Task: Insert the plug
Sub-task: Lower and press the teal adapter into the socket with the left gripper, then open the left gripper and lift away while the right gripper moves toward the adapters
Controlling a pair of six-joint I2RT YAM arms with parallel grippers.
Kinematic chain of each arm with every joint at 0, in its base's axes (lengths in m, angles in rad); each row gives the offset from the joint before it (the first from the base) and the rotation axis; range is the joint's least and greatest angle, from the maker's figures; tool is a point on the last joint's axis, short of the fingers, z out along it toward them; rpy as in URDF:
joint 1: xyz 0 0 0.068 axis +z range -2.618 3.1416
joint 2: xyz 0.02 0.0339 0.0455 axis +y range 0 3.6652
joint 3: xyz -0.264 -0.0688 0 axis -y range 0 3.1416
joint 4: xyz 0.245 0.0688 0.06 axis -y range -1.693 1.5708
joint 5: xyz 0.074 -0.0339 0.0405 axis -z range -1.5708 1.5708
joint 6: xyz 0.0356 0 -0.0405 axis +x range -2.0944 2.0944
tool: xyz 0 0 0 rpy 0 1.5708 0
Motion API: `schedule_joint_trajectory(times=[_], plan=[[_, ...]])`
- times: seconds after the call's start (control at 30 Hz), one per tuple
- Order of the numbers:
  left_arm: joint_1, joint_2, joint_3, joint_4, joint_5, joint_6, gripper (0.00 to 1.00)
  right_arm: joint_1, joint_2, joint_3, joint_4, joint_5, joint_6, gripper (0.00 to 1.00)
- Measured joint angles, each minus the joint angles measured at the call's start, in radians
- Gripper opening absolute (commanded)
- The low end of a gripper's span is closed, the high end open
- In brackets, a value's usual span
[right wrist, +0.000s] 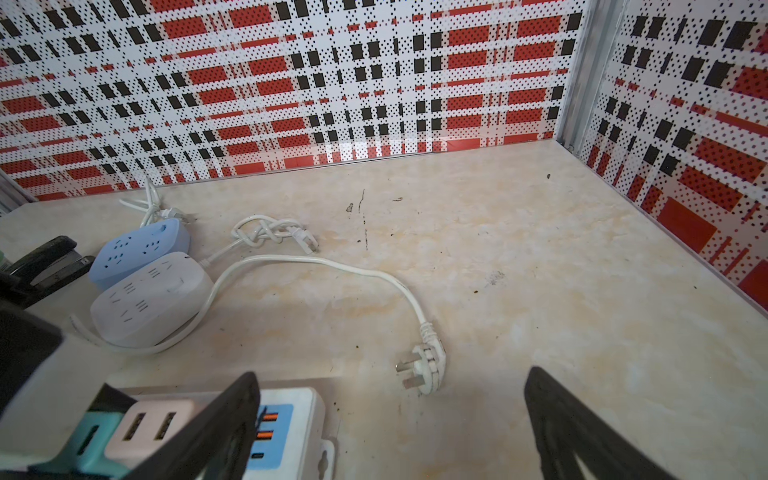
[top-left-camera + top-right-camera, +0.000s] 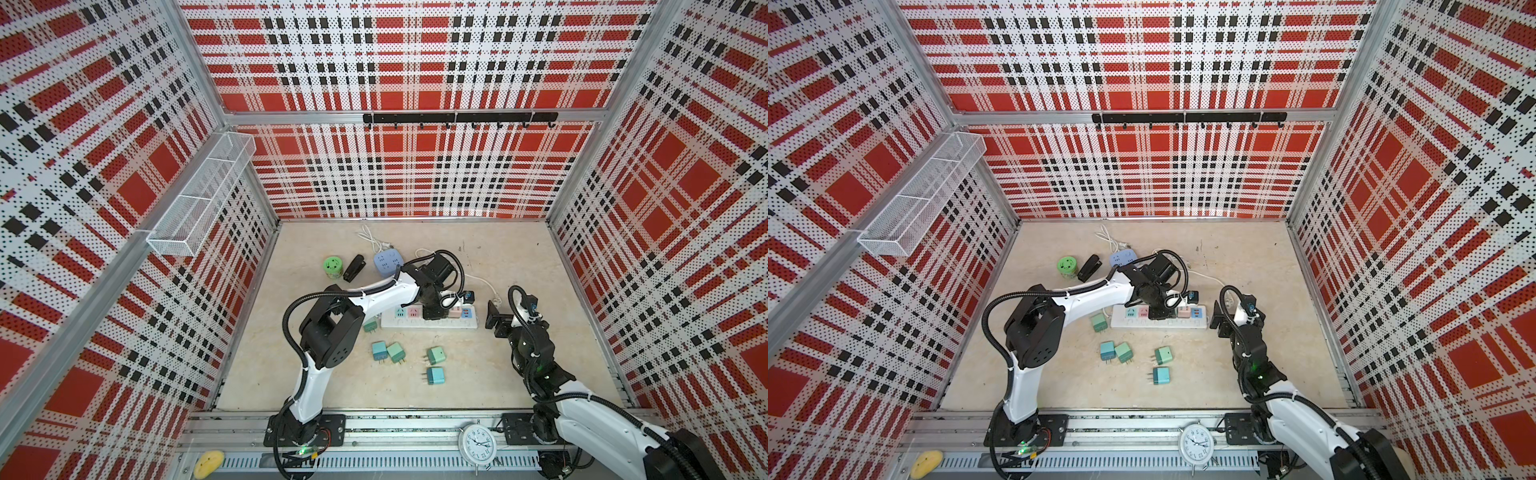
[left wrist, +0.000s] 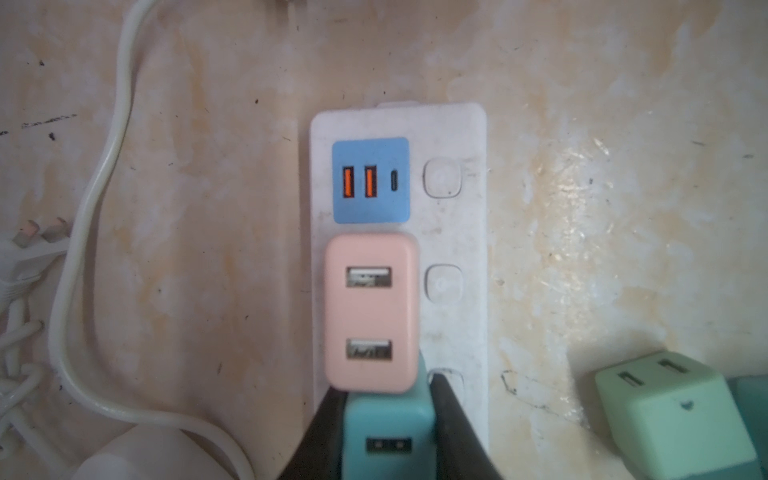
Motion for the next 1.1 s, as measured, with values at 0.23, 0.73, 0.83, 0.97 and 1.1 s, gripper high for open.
schedule_joint_trajectory(times=[0.23, 0.73, 0.83, 0.97, 1.1], plan=[[0.001, 0.003, 0.002, -0.002, 0.005, 0.014, 0.5, -0.001, -0.006, 0.0, -0.009, 0.04, 0.027, 1.0], [-0.026, -0.212, -0.142, 0.014, -0.158, -0.005, 0.99, -0.019, 0.026, 0.024, -0.02, 0.064, 0.056, 1.0], [-0.058, -0.399, -0.214, 0.073, -0.235, -0.053, 0.99, -0.019, 0.029, 0.056, -0.071, 0.061, 0.068, 1.0], [-0.103, -0.647, -0.333, 0.198, -0.358, -0.166, 0.99, -0.019, 0.027, 0.098, -0.132, 0.049, 0.072, 1.0], [-0.118, -0.871, -0.557, 0.404, -0.478, -0.372, 0.99, -0.02, 0.017, 0.1, -0.17, 0.041, 0.076, 1.0]])
